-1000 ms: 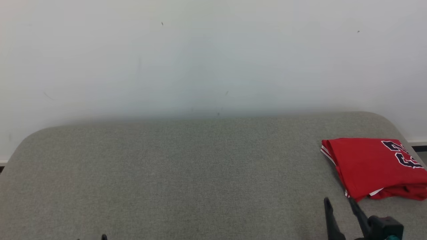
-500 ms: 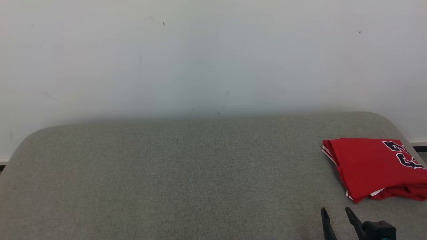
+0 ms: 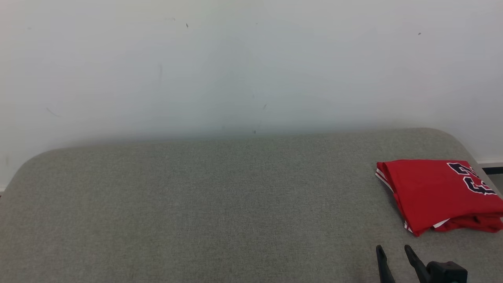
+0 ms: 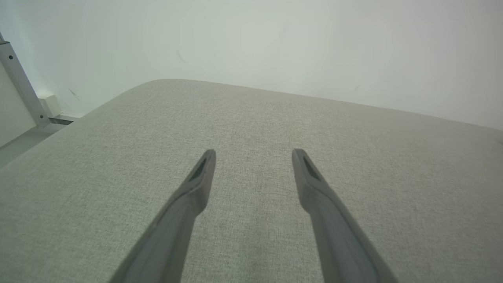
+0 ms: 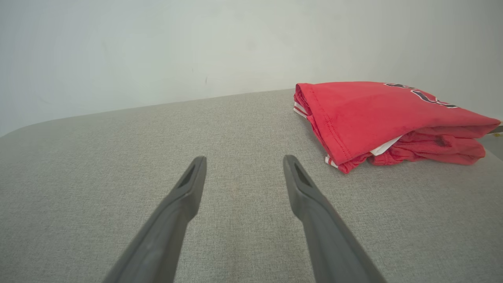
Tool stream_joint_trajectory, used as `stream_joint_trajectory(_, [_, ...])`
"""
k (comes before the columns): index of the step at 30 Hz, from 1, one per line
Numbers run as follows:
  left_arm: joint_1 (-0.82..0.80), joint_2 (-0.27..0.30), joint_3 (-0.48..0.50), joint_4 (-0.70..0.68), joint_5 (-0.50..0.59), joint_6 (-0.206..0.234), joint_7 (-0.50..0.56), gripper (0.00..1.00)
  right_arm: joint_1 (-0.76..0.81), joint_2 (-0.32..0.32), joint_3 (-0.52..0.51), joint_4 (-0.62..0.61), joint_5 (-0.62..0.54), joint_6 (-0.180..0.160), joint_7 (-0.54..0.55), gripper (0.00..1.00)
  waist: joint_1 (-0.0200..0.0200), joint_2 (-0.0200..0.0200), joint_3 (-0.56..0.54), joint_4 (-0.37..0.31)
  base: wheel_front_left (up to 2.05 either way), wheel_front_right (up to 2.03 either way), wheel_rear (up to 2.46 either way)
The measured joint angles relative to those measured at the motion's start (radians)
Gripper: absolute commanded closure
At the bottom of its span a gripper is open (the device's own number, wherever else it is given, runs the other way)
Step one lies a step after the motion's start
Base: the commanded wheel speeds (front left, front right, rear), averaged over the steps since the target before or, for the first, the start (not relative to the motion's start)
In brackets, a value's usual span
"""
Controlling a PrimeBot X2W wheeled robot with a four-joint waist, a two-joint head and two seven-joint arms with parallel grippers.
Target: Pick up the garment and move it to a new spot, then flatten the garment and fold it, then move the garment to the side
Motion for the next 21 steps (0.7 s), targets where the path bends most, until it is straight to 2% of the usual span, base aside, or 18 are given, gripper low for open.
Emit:
stream_joint_trajectory(1, [0.0, -0.001, 0.002, -0.002, 0.0, 0.0, 0.0, 0.0, 0.0, 0.0, 0.002, 0.001, 0.002, 0.0, 0.0, 0.0, 0.0, 0.0, 0.0, 0.0, 0.0, 0.0, 0.0])
stream_joint_trajectory(2, [0.0, -0.001, 0.003, -0.003, 0.0, 0.0, 0.0, 1.0, 0.0, 0.0, 0.003, 0.002, 0.003, 0.0, -0.001, 1.0, 0.0, 0.0, 0.0, 0.0, 0.0, 0.0, 0.0])
stream_joint_trajectory(7, [0.008, -0.01, 0.001, 0.04, -0.008, 0.0, 0.012, 1.0, 0.017, 0.002, 0.001, 0.051, 0.008, 0.0, 0.008, 1.0, 0.0, 0.0, 0.001, 0.0, 0.0, 0.0, 0.0])
stream_joint_trajectory(21, [-0.031, -0.012, -0.003, 0.038, -0.26, 0.0, 0.08, 1.0, -0.007, 0.003, -0.014, 0.055, 0.275, 0.0, 0.035, 1.0, 0.0001, 0.0001, 0.016, 0.002, 0.0, 0.0, 0.0])
